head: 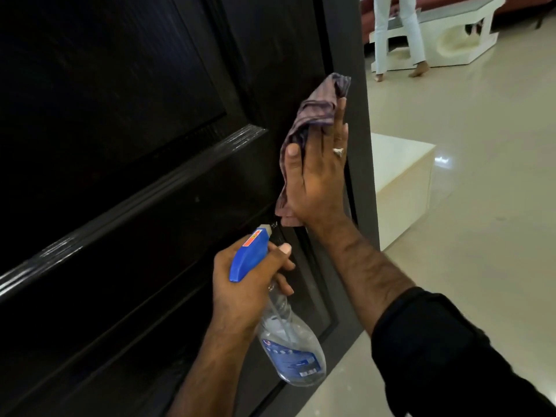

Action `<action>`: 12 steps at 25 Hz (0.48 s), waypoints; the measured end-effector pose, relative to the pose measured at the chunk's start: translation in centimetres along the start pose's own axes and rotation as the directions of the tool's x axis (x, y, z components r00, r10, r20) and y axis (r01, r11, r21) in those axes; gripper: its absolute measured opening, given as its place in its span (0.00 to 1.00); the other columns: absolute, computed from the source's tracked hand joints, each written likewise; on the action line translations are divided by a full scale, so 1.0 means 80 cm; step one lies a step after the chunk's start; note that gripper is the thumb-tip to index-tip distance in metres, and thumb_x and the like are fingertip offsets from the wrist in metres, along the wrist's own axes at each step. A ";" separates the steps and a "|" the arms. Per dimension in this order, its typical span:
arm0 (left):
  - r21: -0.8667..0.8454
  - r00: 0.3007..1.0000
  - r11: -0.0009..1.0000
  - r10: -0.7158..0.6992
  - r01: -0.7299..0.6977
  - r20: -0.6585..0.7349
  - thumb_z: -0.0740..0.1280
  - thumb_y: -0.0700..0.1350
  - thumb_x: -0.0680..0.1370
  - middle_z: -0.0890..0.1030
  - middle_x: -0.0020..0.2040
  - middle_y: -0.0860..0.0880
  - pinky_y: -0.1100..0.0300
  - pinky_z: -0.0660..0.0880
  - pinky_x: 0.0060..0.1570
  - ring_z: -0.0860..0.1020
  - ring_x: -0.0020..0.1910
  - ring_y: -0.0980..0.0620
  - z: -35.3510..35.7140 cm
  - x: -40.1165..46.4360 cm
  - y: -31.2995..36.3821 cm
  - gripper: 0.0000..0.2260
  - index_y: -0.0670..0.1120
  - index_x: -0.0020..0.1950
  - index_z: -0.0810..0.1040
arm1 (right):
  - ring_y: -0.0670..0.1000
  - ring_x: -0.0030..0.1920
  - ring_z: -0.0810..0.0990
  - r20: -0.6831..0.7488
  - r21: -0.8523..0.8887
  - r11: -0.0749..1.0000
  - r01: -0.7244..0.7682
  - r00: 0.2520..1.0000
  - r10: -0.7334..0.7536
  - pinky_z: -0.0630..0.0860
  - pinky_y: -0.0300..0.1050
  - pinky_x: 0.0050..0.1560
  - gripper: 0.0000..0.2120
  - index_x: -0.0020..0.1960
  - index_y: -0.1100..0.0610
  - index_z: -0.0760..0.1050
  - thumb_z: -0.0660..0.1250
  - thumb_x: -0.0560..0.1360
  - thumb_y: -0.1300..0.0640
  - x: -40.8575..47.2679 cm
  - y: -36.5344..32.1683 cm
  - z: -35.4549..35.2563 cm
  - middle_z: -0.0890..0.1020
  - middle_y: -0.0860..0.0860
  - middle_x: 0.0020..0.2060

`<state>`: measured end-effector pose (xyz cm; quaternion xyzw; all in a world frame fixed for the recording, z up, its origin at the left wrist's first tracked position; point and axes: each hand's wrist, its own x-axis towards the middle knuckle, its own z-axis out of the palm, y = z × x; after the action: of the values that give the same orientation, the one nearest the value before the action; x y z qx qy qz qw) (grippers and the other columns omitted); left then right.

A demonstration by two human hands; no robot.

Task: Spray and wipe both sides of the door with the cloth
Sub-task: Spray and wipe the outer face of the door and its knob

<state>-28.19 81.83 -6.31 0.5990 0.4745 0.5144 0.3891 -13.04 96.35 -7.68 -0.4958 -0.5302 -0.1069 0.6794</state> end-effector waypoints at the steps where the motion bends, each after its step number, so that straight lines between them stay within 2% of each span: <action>1: 0.004 1.000 1.000 0.016 -0.016 0.001 0.73 0.35 0.78 0.83 0.37 0.37 0.50 0.79 0.31 0.79 0.26 0.39 0.003 0.005 0.000 0.09 0.32 0.41 0.78 | 0.69 0.85 0.55 -0.008 0.034 0.999 0.013 1.000 -0.013 0.53 0.71 0.83 0.32 0.82 0.71 0.60 0.52 0.89 0.47 -0.003 -0.002 -0.001 0.58 0.70 0.83; 3: 0.004 0.999 0.999 0.038 -0.038 0.026 0.73 0.35 0.78 0.83 0.36 0.37 0.49 0.80 0.31 0.79 0.26 0.37 0.017 0.013 -0.010 0.09 0.33 0.40 0.78 | 0.68 0.85 0.54 0.025 0.058 0.998 0.009 1.000 -0.011 0.55 0.72 0.82 0.32 0.82 0.72 0.59 0.53 0.88 0.48 -0.062 0.016 -0.004 0.57 0.68 0.83; 4: 0.001 0.998 0.999 0.044 -0.044 0.043 0.74 0.35 0.79 0.83 0.35 0.36 0.48 0.80 0.31 0.78 0.26 0.37 0.025 0.014 -0.019 0.10 0.34 0.40 0.78 | 0.70 0.84 0.58 0.069 0.016 1.000 -0.001 0.998 0.000 0.59 0.74 0.80 0.30 0.81 0.71 0.62 0.54 0.89 0.50 -0.116 0.043 0.000 0.60 0.70 0.82; 6: -0.005 0.997 0.999 0.036 -0.036 0.065 0.74 0.37 0.78 0.81 0.34 0.35 0.48 0.79 0.31 0.78 0.26 0.36 0.037 0.013 -0.040 0.11 0.36 0.38 0.77 | 0.76 0.74 0.72 0.161 -0.100 0.994 -0.040 0.985 0.056 0.69 0.80 0.71 0.22 0.76 0.68 0.67 0.54 0.90 0.53 -0.230 0.115 0.000 0.70 0.72 0.74; 7: -0.010 0.997 1.000 0.016 -0.016 0.070 0.74 0.37 0.78 0.81 0.34 0.34 0.49 0.79 0.31 0.77 0.26 0.35 0.044 0.012 -0.053 0.11 0.37 0.38 0.77 | 0.75 0.74 0.73 0.224 -0.112 0.983 -0.143 0.961 0.165 0.69 0.79 0.72 0.22 0.77 0.66 0.67 0.53 0.90 0.52 -0.277 0.149 -0.005 0.71 0.72 0.74; 9: -0.002 0.998 1.000 -0.028 0.028 0.063 0.74 0.36 0.78 0.80 0.34 0.34 0.48 0.80 0.31 0.76 0.27 0.30 0.055 0.009 -0.072 0.11 0.37 0.38 0.78 | 0.70 0.82 0.62 0.282 -0.165 0.903 -0.397 0.858 0.429 0.55 0.73 0.82 0.27 0.82 0.64 0.63 0.50 0.91 0.48 -0.330 0.180 -0.019 0.64 0.69 0.80; 10: 0.002 0.998 0.999 -0.043 0.043 0.054 0.74 0.36 0.78 0.80 0.34 0.34 0.46 0.79 0.31 0.76 0.28 0.28 0.060 0.007 -0.079 0.11 0.38 0.38 0.78 | 0.71 0.82 0.61 0.313 -0.223 0.877 -0.426 0.821 0.478 0.54 0.74 0.82 0.28 0.81 0.67 0.65 0.49 0.91 0.48 -0.341 0.188 -0.020 0.65 0.70 0.79; 11: 0.002 0.998 0.999 -0.049 0.049 0.040 0.75 0.36 0.78 0.80 0.34 0.34 0.44 0.79 0.31 0.76 0.28 0.29 0.066 0.006 -0.083 0.10 0.38 0.38 0.78 | 0.75 0.79 0.64 0.350 -0.290 0.875 -0.387 0.808 0.474 0.57 0.79 0.78 0.28 0.77 0.71 0.69 0.50 0.91 0.49 -0.333 0.188 -0.021 0.67 0.73 0.77; 12: 0.006 0.999 0.999 -0.048 0.048 0.020 0.76 0.38 0.77 0.80 0.34 0.35 0.43 0.78 0.31 0.77 0.27 0.31 0.071 0.004 -0.086 0.11 0.38 0.38 0.78 | 0.78 0.78 0.65 0.381 -0.316 0.898 -0.306 0.826 0.415 0.60 0.82 0.76 0.29 0.74 0.75 0.71 0.52 0.91 0.50 -0.313 0.182 -0.018 0.67 0.75 0.76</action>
<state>-23.74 83.97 -13.76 0.5938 0.4862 0.4975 0.4044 -12.79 92.80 -36.46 -0.6774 -0.5482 0.0753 0.4848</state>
